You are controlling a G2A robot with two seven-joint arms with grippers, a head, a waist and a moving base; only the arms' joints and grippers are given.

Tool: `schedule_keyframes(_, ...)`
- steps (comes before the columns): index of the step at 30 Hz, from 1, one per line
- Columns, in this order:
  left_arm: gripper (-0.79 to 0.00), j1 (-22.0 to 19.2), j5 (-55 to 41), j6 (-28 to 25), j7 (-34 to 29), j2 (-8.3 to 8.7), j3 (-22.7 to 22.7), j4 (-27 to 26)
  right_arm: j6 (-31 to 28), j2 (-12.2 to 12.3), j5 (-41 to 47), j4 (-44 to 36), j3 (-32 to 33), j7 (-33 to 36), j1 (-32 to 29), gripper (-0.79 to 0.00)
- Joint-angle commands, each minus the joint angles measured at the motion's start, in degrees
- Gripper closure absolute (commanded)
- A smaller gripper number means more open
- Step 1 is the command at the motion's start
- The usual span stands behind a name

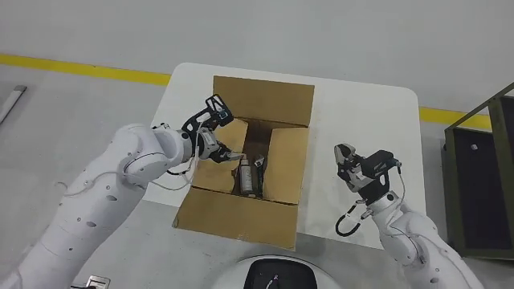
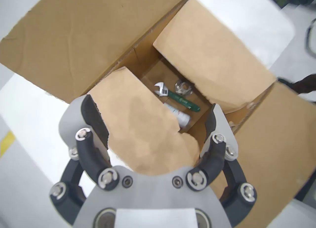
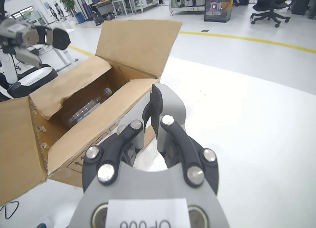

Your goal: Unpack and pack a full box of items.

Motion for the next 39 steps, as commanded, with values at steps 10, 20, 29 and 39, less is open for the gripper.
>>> schedule_keyframes(10, -0.785, -0.2, -1.0, 1.9, -0.3, -0.85, 2.7, -1.2, -0.6, -0.6, 0.0, -0.2, 0.5, -1.1, -1.1, 0.000)
schedule_keyframes(20, -0.785, 0.5, 3.3, 3.1, -1.0, -0.99, 3.9, -2.4, -2.7, -1.0, -0.7, 0.7, 1.5, -0.9, -1.8, 0.000)
schedule_keyframes(29, -0.785, -0.9, 12.3, 14.2, -6.5, -4.19, 11.9, -4.3, -3.7, -1.2, -0.8, 1.3, 2.9, -0.4, -2.0, 0.000)
schedule_keyframes(39, -0.785, -5.1, 21.6, 27.1, -15.6, -9.66, 20.5, 2.2, -3.8, -1.8, -0.8, 1.2, 2.9, -0.3, -1.5, 0.000)
